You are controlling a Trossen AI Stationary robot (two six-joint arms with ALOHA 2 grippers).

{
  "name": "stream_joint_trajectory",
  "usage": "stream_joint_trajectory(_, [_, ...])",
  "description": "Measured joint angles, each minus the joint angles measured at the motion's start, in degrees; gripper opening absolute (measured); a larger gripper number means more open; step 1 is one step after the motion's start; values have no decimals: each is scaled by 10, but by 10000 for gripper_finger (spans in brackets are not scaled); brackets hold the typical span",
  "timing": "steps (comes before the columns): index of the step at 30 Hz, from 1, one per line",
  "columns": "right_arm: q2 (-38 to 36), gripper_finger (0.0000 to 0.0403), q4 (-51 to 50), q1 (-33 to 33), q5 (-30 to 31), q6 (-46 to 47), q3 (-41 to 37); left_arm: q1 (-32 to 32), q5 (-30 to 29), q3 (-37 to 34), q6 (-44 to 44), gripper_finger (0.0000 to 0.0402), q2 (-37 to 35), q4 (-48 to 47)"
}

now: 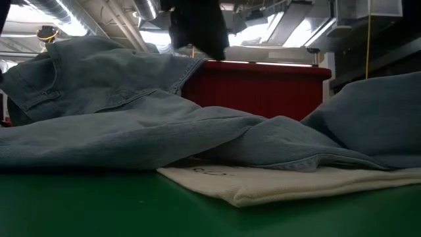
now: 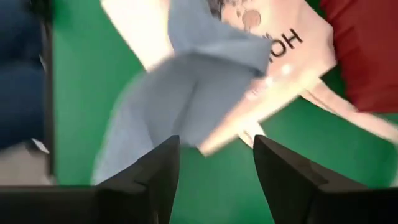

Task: Fold Laundry from Bin
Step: Fold the blue jeans

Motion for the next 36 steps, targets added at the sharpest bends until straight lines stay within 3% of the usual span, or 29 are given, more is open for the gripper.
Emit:
stream_joint_trajectory(5, [32,186,55,-37,-16,83,0,0,2,-29,-3,118,1,5])
stream_joint_trajectory(12, [104,173,87,-91,-56,120,0,0,2,-61,-4,118,1,6])
stream_joint_trajectory(24, [242,169,130,-164,-167,67,-1,-21,2,-140,-11,118,0,13])
stream_joint_trajectory(36, [284,169,154,-225,-174,74,-1,-35,0,-163,-14,118,0,27])
